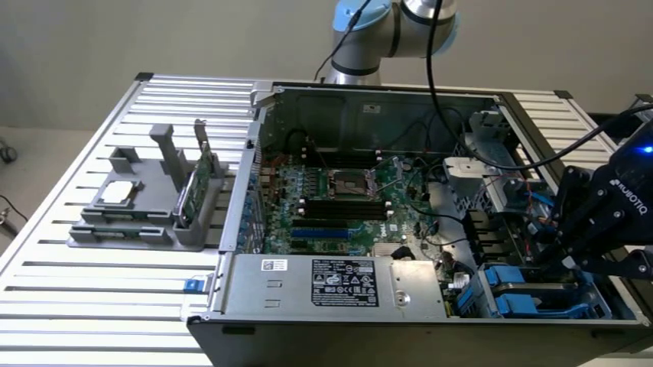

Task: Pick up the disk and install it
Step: 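Insert the first disk wire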

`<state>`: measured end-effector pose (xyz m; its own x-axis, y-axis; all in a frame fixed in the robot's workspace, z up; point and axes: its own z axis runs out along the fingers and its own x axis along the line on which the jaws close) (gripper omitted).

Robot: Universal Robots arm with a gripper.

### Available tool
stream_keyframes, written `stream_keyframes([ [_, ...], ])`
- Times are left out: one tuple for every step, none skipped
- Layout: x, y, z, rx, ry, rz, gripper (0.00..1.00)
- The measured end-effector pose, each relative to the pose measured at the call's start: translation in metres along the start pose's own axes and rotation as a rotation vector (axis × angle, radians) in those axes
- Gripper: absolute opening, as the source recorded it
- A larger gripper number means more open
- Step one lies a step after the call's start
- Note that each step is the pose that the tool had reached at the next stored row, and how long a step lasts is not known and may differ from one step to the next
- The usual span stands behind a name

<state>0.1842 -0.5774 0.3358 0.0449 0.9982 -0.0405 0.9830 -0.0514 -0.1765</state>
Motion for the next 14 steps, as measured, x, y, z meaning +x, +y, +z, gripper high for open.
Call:
stream_keyframes([
  [-0.0001, 0.0004, -0.0001, 0.0001, 0.0, 0.0, 0.17],
  [-0.0002, 0.0008, -0.0001, 0.0002, 0.0002, 0.0, 0.17],
  [-0.0003, 0.001, -0.0002, 0.0002, 0.0003, 0.0, 0.17],
  [-0.0005, 0.0011, -0.0001, 0.0002, 0.0005, 0.0, 0.17],
  [-0.0006, 0.0011, -0.0001, 0.0003, 0.0007, 0.001, 0.17],
  [-0.0008, 0.0012, -0.0001, 0.0003, 0.0013, 0.0, 0.17],
  [-0.001, 0.0012, 0.0001, 0.0003, 0.002, 0.0, 0.17],
  [-0.0012, 0.0013, 0.0003, 0.0003, 0.0029, 0.0, 0.17],
  [-0.0014, 0.0014, 0.0004, 0.0004, 0.0041, 0.0, 0.17],
  [-0.0015, 0.0014, 0.0007, 0.0005, 0.0057, -0.001, 0.17],
  [-0.0017, 0.0015, 0.0009, 0.0006, 0.0079, -0.001, 0.17],
  [-0.0019, 0.0015, 0.0011, 0.0007, 0.0101, -0.001, 0.17],
  [-0.0021, 0.0015, 0.0012, 0.0008, 0.0119, -0.002, 0.17],
  [-0.0024, 0.0016, 0.0014, 0.0008, 0.0138, -0.002, 0.17],
])
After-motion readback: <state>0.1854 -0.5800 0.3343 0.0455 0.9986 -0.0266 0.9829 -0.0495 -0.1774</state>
